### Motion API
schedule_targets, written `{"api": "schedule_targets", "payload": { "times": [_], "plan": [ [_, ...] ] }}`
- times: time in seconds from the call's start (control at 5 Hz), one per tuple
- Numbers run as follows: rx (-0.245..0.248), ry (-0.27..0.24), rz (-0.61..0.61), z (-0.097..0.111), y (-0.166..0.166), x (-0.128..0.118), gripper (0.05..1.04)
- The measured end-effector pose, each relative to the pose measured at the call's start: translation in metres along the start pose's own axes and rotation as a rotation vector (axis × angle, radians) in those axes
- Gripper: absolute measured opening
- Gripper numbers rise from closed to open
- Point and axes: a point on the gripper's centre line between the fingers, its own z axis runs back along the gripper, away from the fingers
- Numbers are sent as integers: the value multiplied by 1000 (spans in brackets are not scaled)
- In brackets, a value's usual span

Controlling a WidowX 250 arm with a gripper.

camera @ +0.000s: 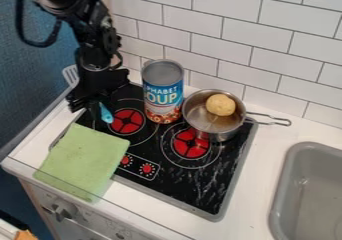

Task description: Move blue spatula from right of stove to left burner

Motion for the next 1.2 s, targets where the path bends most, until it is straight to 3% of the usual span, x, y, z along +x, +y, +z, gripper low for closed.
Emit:
{"api": "schedule_targets", "payload": {
  "times": [0.6,0.8,1.2],
  "plan": [
    [-16,42,31,-8,-11,-18,324],
    [-12,63,31,-9,-12,-22,384],
    [18,102,18,-12,-3,-32,965]
  ]
}}
